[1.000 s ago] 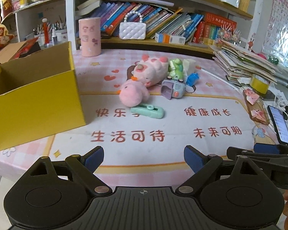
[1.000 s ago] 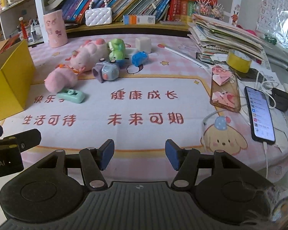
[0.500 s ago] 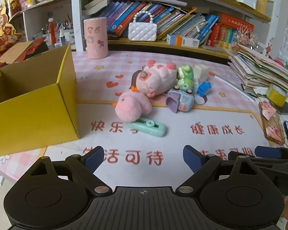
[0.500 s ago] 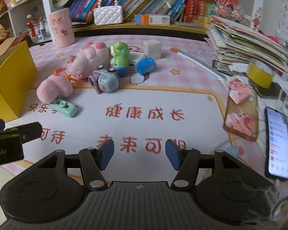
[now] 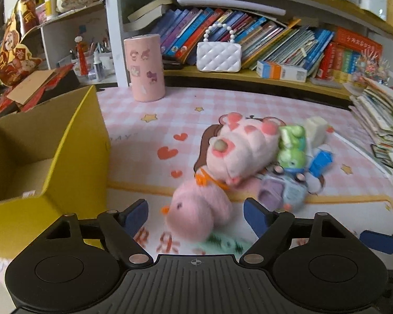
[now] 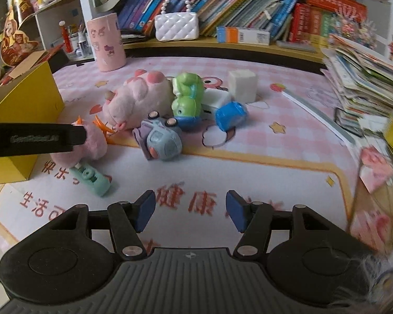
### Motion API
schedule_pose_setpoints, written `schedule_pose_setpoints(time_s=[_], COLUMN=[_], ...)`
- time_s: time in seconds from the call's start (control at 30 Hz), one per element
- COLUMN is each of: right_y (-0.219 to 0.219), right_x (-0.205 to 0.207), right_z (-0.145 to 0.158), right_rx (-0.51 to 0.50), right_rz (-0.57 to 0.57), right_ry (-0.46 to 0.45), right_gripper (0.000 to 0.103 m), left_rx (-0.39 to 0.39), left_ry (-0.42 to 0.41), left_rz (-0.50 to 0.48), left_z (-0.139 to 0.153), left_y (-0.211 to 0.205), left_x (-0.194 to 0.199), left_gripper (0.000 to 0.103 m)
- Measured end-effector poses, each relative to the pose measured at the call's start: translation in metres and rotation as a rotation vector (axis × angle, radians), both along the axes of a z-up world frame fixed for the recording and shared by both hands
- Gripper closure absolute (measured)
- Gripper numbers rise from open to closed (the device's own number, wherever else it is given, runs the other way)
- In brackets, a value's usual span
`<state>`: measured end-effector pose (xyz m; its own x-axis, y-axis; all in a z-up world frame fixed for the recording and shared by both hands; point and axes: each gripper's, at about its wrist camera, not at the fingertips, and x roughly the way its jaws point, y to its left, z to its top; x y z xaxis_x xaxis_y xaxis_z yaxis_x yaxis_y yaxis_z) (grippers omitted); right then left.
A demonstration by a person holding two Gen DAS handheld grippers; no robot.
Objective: Organize objects
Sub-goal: 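Grasp the pink plush chick with the left tool while the right tool grasps the grey toy car, then carry the plush chick and toy car with both tools over the yellow box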
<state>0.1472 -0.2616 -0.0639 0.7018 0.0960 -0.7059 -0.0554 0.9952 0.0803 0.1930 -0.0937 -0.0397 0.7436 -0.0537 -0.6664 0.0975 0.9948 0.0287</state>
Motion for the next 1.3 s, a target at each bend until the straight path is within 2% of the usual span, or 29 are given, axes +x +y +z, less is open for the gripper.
schedule_pose_setpoints(time_s=[0.13,0.3,0.57,0.67,0.73,0.77,0.83,0.97,1.0,1.3], right_y=[0.002,0.004,0.024,0.028,0.029,0.030,0.027,0.017,0.014,-0.003], right_x=[0.022,0.050,0.079,0.088,0.092,0.091,0.089,0.082,0.079,0.048], right_z=[-0.004,-0.010,-0.022,-0.027,-0.029,-0.029,-0.029,-0.027,-0.026,-0.006], right_rx=[0.000,0.001,-0.007,-0.014,-0.019,-0.039,-0.039,-0.048,-0.043,0.013], right_rz=[0.036,0.076,0.187,0.196,0.203,0.211,0.224,0.184,0.175,0.092], right_ry=[-0.026,-0.045,-0.064,-0.055,-0.042,-0.052,-0.052,-0.049,-0.048,-0.047], right_gripper=[0.034,0.030,0.030,0.035,0.053,0.053,0.053,0.053,0.053,0.054], left_rx=[0.014,0.015,0.016,0.011,0.016,0.021,0.024,0.042,0.037,-0.068], left_ry=[0.039,0.086,0.147,0.162,0.167,0.173,0.202,0.208,0.202,0.122], left_rz=[0.006,0.008,0.030,0.037,0.032,0.029,0.022,0.011,0.012,-0.016], left_z=[-0.011,-0.019,-0.028,-0.030,-0.031,-0.032,-0.035,-0.035,-0.034,0.001], left_y=[-0.003,-0.004,-0.004,-0.004,-0.005,-0.006,-0.007,-0.013,-0.014,-0.004], left_x=[0.025,0.041,0.055,0.059,0.060,0.060,0.062,0.061,0.060,0.034], left_gripper=[0.022,0.022,0.024,0.024,0.024,0.025,0.032,0.040,0.051,0.051])
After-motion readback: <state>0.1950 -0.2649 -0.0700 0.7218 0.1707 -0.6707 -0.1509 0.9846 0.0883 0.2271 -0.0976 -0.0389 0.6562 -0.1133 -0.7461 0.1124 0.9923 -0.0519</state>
